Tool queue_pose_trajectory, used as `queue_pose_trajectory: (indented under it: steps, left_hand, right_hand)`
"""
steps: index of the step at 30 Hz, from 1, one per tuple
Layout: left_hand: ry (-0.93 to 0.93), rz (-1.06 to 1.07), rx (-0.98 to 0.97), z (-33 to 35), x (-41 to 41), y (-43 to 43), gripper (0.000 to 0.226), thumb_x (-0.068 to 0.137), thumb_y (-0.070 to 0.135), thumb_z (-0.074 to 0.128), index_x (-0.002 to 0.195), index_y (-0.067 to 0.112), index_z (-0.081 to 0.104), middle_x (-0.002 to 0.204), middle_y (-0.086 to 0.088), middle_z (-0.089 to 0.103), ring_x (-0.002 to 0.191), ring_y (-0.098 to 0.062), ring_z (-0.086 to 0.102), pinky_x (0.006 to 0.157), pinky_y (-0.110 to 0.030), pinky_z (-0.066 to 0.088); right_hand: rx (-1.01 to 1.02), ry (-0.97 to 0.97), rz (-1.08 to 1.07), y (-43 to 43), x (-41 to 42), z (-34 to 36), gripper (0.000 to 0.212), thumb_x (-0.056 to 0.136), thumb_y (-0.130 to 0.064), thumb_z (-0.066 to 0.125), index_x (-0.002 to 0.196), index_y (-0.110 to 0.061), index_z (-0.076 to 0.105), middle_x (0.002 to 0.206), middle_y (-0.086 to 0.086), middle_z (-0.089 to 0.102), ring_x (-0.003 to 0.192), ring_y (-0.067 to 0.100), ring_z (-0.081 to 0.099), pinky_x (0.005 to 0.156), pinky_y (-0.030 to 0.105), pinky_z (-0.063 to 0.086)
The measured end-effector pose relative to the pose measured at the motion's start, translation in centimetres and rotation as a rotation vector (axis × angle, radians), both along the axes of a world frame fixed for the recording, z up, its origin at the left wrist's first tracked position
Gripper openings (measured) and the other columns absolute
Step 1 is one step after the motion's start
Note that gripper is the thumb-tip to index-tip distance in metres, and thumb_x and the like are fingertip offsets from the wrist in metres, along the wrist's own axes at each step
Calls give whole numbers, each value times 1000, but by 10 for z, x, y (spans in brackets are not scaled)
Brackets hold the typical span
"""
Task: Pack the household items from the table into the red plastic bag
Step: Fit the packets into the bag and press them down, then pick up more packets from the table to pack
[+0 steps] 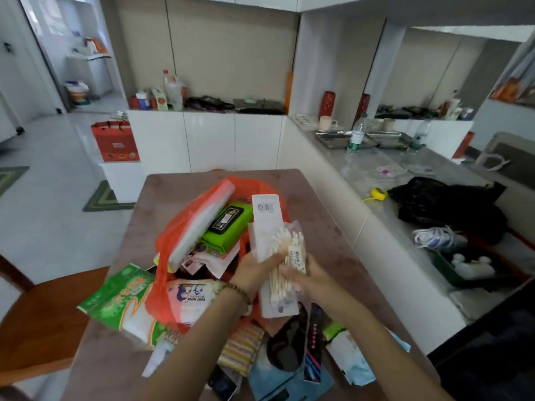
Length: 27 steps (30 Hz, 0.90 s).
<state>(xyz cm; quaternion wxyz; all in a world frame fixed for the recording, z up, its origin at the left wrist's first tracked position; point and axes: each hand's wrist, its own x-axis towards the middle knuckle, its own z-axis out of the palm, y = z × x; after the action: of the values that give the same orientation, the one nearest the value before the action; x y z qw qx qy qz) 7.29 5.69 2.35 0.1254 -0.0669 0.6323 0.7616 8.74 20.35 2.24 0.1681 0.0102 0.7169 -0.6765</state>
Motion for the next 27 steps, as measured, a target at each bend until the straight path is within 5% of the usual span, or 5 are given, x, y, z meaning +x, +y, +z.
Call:
queue_pose_trajectory:
  steps: [4,14,17,22,27]
  left_hand:
    - [16,166,-58,9,-14,-60,22,84,20,67,103,11,64,96,-8,71,86,-22,68,72,-32,56]
    - [-18,306,-219,-7,-30,-125,10,79,25,71,82,17,65,84,-4,71,76,-20,68,65,-29,52]
    - [-16,252,-216,-8,-34,-124,17,79,27,71,90,15,66,89,-6,72,81,-23,69,72,-35,55]
    - [85,-62,-342,-6,-41,-112,22,84,27,66,106,24,61,86,8,75,73,-5,70,62,-17,54]
    - [-29,-595,-818,-8,-60,-107,90,70,69,59,144,27,28,140,9,45,127,-17,45,111,-34,33]
  right_hand:
    - [-18,55,-7,-22,-34,-3,19,93,-33,56,106,-19,59,107,6,69,94,19,68,84,33,55]
    - [1339,546,534,-57,-90,-35,55,70,-70,62,94,-21,63,110,7,66,109,24,57,115,41,21]
    - [818,285,567,-39,-92,-22,51,69,-58,74,52,-14,54,56,-1,56,55,14,52,64,30,41]
    - [-68,75,161,11,-98,13,42,69,-52,72,50,-20,54,60,4,61,64,20,55,66,29,43]
    - [-296,35,104,25,-97,11,41,83,-45,57,56,-16,47,58,-1,43,52,14,46,70,32,54]
